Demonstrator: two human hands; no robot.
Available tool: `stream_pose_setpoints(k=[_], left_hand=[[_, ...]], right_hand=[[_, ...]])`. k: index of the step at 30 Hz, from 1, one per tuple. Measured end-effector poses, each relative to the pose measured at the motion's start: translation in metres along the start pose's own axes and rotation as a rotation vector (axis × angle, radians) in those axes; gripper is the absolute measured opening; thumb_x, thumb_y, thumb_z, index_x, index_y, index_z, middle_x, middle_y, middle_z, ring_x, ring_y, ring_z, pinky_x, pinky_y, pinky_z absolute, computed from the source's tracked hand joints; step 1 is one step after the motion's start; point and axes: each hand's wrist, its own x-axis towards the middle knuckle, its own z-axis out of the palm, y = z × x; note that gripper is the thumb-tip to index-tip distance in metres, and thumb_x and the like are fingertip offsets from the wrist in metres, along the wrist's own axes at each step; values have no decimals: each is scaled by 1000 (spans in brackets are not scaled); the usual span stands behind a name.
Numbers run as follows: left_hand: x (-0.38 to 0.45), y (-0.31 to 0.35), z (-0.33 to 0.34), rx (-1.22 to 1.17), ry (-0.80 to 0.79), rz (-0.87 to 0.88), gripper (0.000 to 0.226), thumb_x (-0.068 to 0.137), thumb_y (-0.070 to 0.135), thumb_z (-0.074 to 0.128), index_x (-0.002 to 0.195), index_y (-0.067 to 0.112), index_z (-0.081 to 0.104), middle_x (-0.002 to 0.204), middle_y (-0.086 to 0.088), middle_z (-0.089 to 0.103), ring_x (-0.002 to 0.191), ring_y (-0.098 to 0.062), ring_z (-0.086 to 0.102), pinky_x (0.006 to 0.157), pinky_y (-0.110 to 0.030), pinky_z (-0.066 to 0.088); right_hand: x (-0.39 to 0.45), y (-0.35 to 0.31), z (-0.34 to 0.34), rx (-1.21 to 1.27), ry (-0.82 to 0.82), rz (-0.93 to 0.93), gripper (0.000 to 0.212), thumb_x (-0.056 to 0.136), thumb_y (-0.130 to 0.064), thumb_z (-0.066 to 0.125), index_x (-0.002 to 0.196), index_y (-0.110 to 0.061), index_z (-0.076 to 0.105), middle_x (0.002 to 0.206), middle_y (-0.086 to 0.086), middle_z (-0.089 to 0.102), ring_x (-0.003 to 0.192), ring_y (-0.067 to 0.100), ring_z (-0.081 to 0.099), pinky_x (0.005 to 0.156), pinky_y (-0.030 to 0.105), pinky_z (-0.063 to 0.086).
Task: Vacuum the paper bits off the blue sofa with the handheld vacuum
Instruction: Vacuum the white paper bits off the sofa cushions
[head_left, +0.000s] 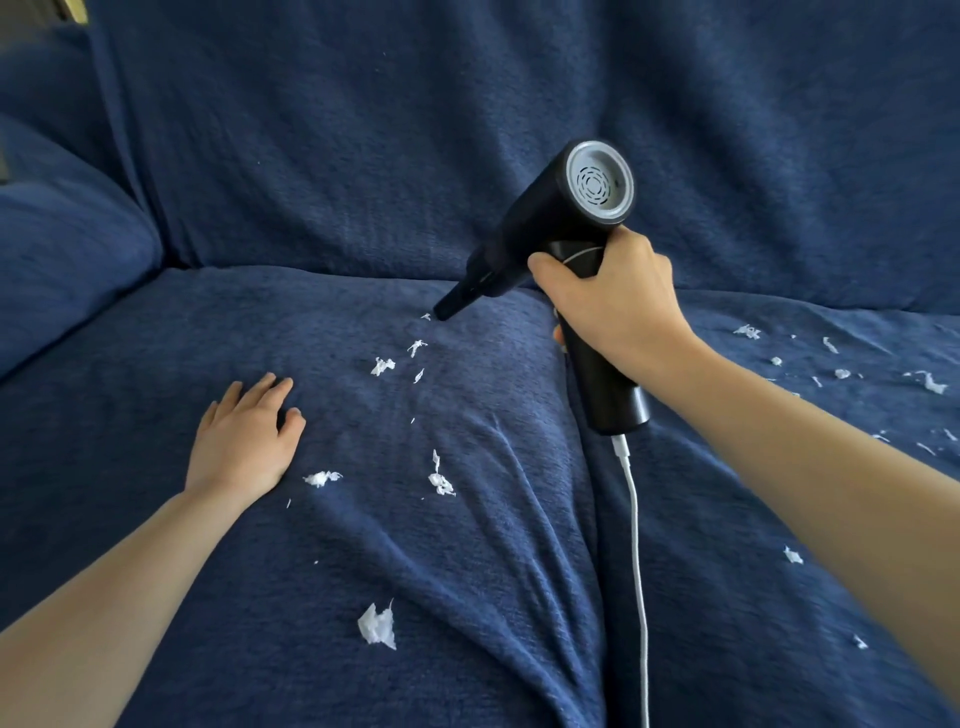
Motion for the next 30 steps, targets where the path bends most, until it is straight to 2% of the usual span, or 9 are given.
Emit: stream_pose_setpoints(k=[5, 9, 11, 15, 17, 22, 26, 30], left_hand=[[-14, 3, -3, -37, -1, 10, 48, 100, 29, 35, 147, 18, 36, 156, -1, 29, 145, -28, 20, 118, -43, 18], [-24, 1, -4, -36, -15, 23, 49, 100, 27, 36, 148, 18, 35, 157, -1, 28, 146, -27, 20, 119, -43, 18], [-25, 1, -4, -35, -13, 26, 49, 99, 27, 37, 147, 17, 36, 156, -2, 29, 145, -28, 21, 118, -43, 19], [-28, 2, -6, -52, -19, 32, 48, 100, 27, 35, 147, 17, 36, 157, -2, 28, 146, -27, 20, 118, -43, 18], [-34, 2, -7, -65, -21, 39, 48, 100, 27, 35, 147, 17, 36, 157, -1, 27, 146, -26, 19, 118, -42, 18], [-60, 3, -12, -113, -20, 53, 46, 100, 26, 35, 146, 16, 39, 156, 1, 29, 146, -22, 20, 118, -40, 21], [-77, 1, -14, -130, -11, 75, 45, 100, 23, 37, 144, 14, 42, 154, -1, 33, 145, -21, 23, 119, -40, 19], [-91, -4, -16, -112, -10, 89, 46, 100, 25, 36, 145, 15, 40, 155, 0, 32, 145, -19, 23, 119, -39, 18]], right_hand=[[-6, -12, 11, 8, -21, -35, 22, 90, -37, 65, 80, -22, 52, 66, -1, 67, 49, 11, 68, 57, 19, 53], [-10, -14, 15, -30, -38, -49, 23, 90, -37, 64, 83, -18, 54, 60, -2, 64, 39, 3, 62, 45, 6, 42], [-14, -13, 10, -45, -31, -49, 22, 90, -37, 64, 86, -16, 56, 59, -1, 64, 41, 4, 63, 45, 6, 42], [-26, -14, 0, -78, -19, -41, 22, 89, -38, 64, 87, -18, 57, 61, -2, 66, 48, 7, 67, 57, 17, 53], [-35, -16, -4, -73, -20, -33, 23, 89, -38, 65, 90, -17, 58, 66, -2, 67, 50, 8, 68, 58, 21, 56], [-64, -23, -11, -32, -39, -18, 24, 90, -37, 66, 91, -14, 60, 64, -2, 66, 48, 8, 67, 48, 8, 45], [-82, -29, -9, -33, -54, -37, 23, 89, -38, 68, 87, -18, 58, 62, -4, 66, 50, 13, 69, 72, 29, 59], [-91, -33, -4, -3, -52, -30, 25, 89, -40, 68, 89, -17, 58, 65, -4, 66, 50, 15, 69, 71, 34, 61]])
